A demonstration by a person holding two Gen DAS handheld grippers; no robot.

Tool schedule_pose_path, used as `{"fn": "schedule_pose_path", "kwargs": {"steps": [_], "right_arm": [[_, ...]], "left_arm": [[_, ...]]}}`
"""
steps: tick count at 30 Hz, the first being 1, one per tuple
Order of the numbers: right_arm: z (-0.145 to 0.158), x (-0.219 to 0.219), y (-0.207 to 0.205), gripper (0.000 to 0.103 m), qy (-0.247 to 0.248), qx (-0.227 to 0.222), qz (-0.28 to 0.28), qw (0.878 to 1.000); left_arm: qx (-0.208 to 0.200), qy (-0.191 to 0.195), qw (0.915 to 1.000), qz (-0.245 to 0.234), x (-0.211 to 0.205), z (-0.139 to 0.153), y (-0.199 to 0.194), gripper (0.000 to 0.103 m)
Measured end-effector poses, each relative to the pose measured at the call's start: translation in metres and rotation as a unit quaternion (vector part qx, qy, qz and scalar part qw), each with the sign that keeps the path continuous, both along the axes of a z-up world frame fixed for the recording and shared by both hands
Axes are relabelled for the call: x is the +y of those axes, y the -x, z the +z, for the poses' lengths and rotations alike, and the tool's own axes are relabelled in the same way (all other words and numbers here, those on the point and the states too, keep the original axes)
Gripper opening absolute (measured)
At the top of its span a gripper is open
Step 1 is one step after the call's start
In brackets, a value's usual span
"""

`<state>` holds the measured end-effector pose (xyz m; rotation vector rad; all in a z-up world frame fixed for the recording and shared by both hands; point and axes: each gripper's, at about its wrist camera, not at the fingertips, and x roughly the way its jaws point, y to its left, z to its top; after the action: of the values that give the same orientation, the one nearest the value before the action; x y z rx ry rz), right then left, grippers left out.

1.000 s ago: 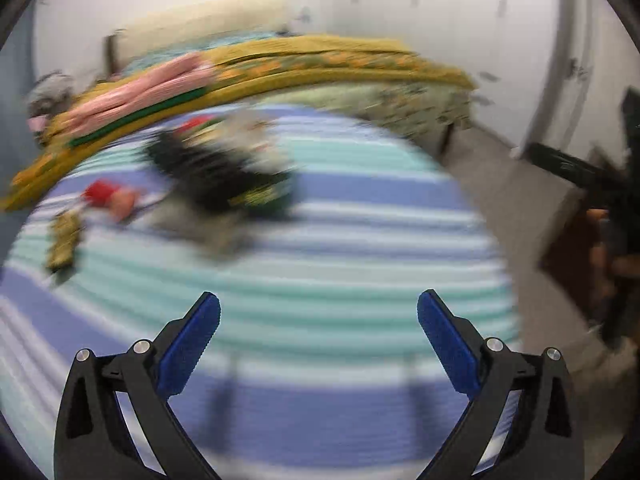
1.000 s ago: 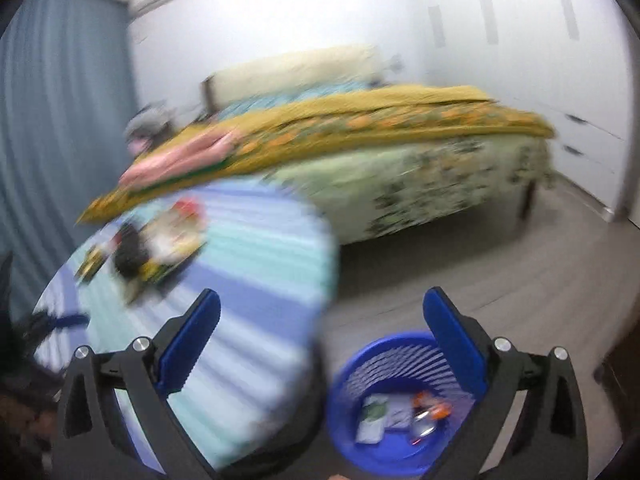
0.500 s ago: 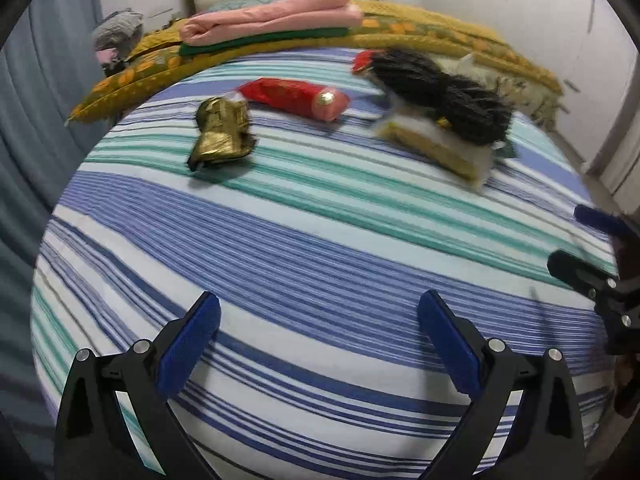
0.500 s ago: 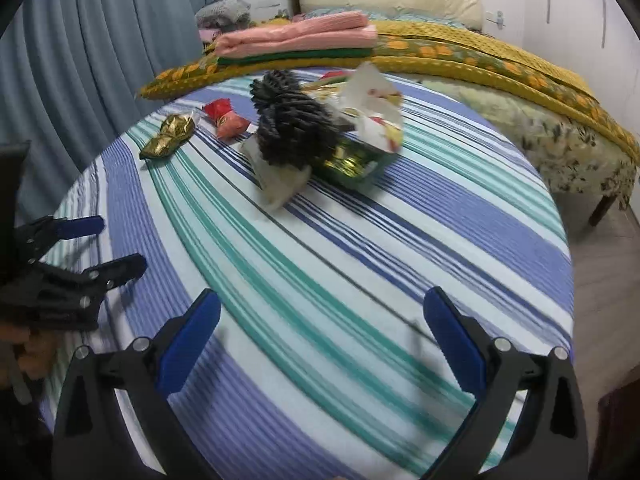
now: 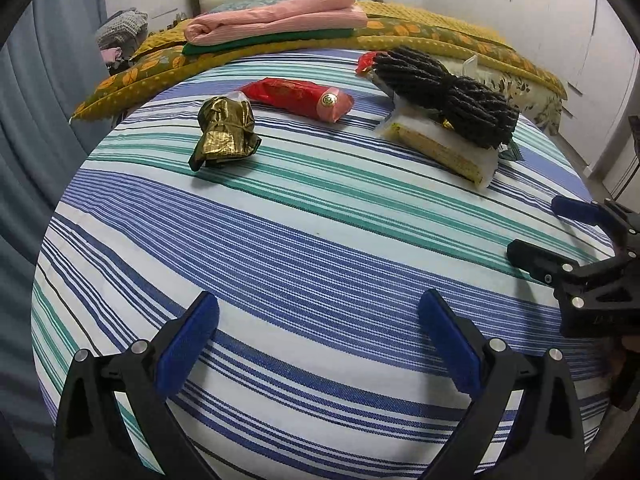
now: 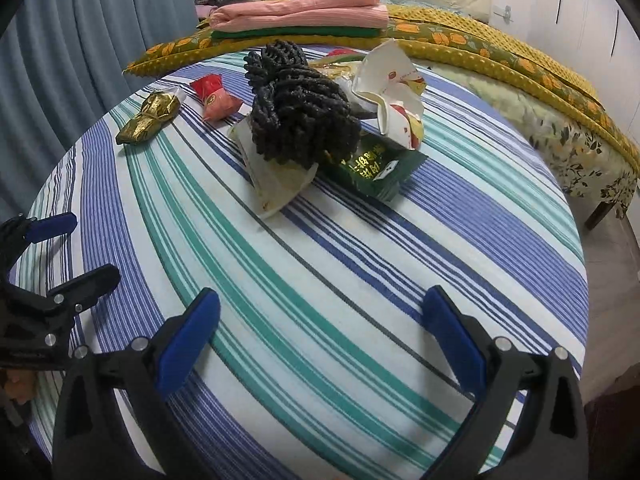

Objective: Collect trash
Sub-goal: 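Move both open tools back over the bedspread, then grasp the gold foil-wrapped bundle with the left tool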

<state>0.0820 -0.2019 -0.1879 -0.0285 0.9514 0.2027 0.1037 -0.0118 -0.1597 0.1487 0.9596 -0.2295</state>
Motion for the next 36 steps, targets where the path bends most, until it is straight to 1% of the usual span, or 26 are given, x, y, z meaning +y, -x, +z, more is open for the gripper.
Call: {"fn": "schedule_pose_path", "kwargs": {"steps": [2, 4, 6, 8, 10, 12, 15, 16, 17, 18, 19, 20, 21, 23, 26, 28, 32, 36], "right_arm": [[0.000, 0.000, 0.000, 0.098, 0.000, 0.000, 0.000, 1.000], [-0.001, 0.001, 0.000, 0.098, -0.001, 0.000, 0.000, 1.000], [-0.001, 0.001, 0.000, 0.098, -0.001, 0.000, 0.000, 1.000], [-0.001, 0.001, 0.000, 0.098, -0.001, 0.000, 0.000, 1.000], [-0.001, 0.000, 0.000, 0.098, -0.001, 0.000, 0.000, 1.000], [-0.001, 0.000, 0.000, 0.098, -0.001, 0.000, 0.000, 1.000], [-0.001, 0.000, 0.000, 0.098, -0.001, 0.000, 0.000, 1.000], [-0.001, 0.000, 0.000, 0.098, -0.001, 0.000, 0.000, 1.000], [-0.001, 0.000, 0.000, 0.098, -0.001, 0.000, 0.000, 1.000], [-0.001, 0.000, 0.000, 0.098, -0.001, 0.000, 0.000, 1.000], [-0.001, 0.000, 0.000, 0.098, -0.002, 0.000, 0.000, 1.000], [-0.001, 0.000, 0.000, 0.098, -0.001, 0.000, 0.000, 1.000], [0.000, 0.000, 0.000, 0.098, -0.001, 0.000, 0.000, 1.000], [-0.001, 0.000, 0.000, 0.098, -0.001, 0.000, 0.000, 1.000], [-0.001, 0.000, 0.000, 0.098, -0.002, 0.000, 0.000, 1.000], [-0.001, -0.001, 0.000, 0.098, -0.002, 0.000, 0.000, 1.000], [0.000, -0.001, 0.000, 0.098, -0.002, 0.000, -0.001, 1.000], [0.000, -0.001, 0.000, 0.098, -0.002, 0.000, -0.001, 1.000]], "left_arm": [[0.000, 0.005, 1.0000, -0.001, 0.001, 0.000, -0.002, 0.099], [-0.002, 0.020, 0.9998, 0.000, 0.007, 0.004, -0.008, 0.099], [-0.013, 0.023, 0.9995, 0.014, 0.017, 0.012, -0.020, 0.099], [-0.027, 0.022, 0.9988, 0.034, 0.029, 0.027, -0.041, 0.099], [-0.034, 0.027, 0.9981, 0.042, 0.038, 0.035, -0.066, 0.099], [-0.020, 0.017, 0.9982, 0.055, 0.042, 0.031, -0.095, 0.098], [0.005, 0.014, 0.9981, 0.059, 0.042, 0.018, -0.133, 0.089], [0.012, 0.009, 0.9981, 0.060, 0.041, 0.014, -0.139, 0.086], [0.021, 0.002, 0.9979, 0.062, 0.039, 0.008, -0.146, 0.077], [0.026, -0.002, 0.9977, 0.063, 0.038, 0.005, -0.150, 0.074], [0.016, -0.006, 0.9978, 0.064, 0.036, 0.005, -0.151, 0.072], [0.014, -0.007, 0.9980, 0.061, 0.034, 0.006, -0.152, 0.061], [0.014, -0.002, 0.9983, 0.057, 0.033, 0.007, -0.152, 0.048], [0.010, -0.005, 0.9985, 0.053, 0.031, 0.010, -0.147, 0.039], [0.004, 0.002, 0.9990, 0.044, 0.034, 0.017, -0.134, 0.038], [-0.001, 0.011, 0.9992, 0.037, 0.038, 0.024, -0.116, 0.038], [0.006, 0.036, 0.9992, 0.015, 0.041, 0.032, -0.064, 0.038], [0.012, 0.040, 0.9991, -0.010, 0.033, 0.026, -0.018, 0.040]]}}
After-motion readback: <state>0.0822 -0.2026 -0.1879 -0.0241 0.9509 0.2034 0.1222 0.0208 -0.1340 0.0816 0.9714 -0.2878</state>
